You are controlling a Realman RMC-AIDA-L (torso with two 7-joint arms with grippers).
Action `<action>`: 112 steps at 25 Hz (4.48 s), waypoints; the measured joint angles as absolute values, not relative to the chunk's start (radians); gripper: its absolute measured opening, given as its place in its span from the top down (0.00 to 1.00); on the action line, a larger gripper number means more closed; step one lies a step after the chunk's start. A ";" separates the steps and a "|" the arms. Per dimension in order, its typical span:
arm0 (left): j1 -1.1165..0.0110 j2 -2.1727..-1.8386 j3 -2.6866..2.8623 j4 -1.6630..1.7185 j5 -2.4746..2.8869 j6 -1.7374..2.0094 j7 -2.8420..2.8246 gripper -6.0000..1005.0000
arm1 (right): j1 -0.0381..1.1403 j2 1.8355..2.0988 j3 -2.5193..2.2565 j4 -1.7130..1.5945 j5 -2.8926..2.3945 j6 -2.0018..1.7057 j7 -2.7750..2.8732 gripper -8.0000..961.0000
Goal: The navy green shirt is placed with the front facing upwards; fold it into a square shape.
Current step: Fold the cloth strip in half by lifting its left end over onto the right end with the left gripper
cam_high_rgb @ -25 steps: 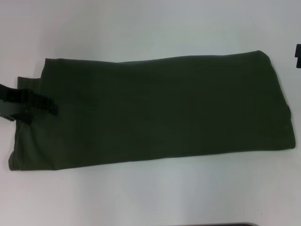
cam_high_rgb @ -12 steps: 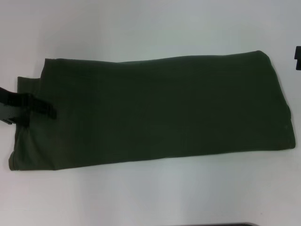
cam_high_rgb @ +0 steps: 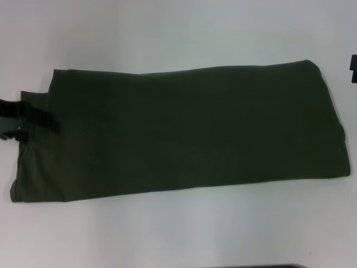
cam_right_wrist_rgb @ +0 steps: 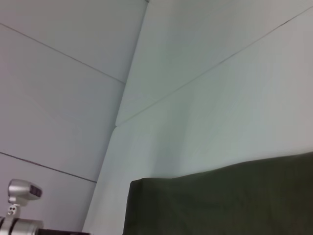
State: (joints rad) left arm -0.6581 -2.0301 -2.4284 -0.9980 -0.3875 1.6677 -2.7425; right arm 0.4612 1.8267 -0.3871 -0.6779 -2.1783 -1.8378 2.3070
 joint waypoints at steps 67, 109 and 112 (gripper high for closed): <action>-0.705 -2.016 -2.438 -0.859 -0.273 1.561 -2.824 0.14 | 0.453 1.826 -0.388 -0.680 -2.180 -1.838 2.309 0.31; -0.750 -2.021 -2.458 -0.811 -0.412 1.593 -2.785 0.28 | 0.451 1.825 -0.388 -0.680 -2.180 -1.833 2.309 0.31; -0.748 -2.004 -2.462 -0.791 -0.446 1.606 -2.778 0.36 | 0.451 1.824 -0.387 -0.679 -2.180 -1.833 2.309 0.31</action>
State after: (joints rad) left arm -0.7478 -2.0042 -2.4619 -0.7911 -0.4458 1.6064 -2.7782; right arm 0.4510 1.8243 -0.3875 -0.6789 -2.1797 -1.8333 2.3086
